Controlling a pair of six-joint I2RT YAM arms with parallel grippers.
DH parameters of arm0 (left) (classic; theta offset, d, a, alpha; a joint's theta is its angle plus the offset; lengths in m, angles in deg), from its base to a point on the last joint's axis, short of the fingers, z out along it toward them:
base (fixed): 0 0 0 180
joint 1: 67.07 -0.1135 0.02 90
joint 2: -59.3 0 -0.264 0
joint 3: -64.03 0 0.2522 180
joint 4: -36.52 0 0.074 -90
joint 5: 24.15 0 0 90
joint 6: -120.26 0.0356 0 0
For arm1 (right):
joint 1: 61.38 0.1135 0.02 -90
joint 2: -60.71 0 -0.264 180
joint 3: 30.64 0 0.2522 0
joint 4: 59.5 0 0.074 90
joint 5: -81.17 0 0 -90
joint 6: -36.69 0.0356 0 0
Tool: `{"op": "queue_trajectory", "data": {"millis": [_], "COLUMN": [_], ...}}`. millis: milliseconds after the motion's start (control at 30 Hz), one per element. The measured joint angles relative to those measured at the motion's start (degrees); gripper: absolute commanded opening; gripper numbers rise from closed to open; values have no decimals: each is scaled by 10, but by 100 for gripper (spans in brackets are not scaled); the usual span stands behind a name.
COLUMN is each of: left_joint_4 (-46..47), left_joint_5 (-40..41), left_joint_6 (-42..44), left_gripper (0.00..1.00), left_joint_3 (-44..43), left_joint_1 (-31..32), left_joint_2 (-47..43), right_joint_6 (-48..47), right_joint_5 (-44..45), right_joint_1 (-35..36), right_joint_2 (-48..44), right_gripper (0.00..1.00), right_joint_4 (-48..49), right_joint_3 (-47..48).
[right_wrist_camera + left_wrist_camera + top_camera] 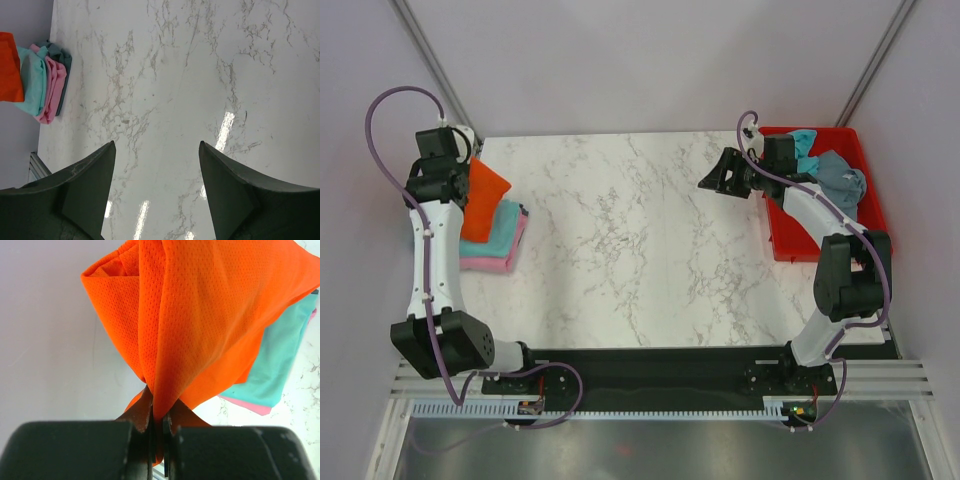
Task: Fold and stack the t-shirts
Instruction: Neatly place the folded tshirt to the corner
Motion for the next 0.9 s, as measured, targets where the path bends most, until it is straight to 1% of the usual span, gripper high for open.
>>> {"op": "queue_trajectory", "data": {"millis": [367, 733, 900], "left_joint_4": [-21, -47, -38], "left_joint_5": [-28, -43, -40], "left_joint_6": [-14, -27, -29], "left_gripper": [2, 2, 2], "left_joint_3": [0, -22, 7], "left_joint_1": [14, 23, 23], "left_joint_2": [0, 9, 12], "right_joint_6": [1, 3, 4], "right_joint_5": [0, 0, 0], "right_joint_1": [0, 0, 0], "right_joint_2": [0, 0, 0], "right_gripper": [76, 76, 76], "right_joint_4": [3, 9, 11], "right_joint_3": [0, 0, 0]}}
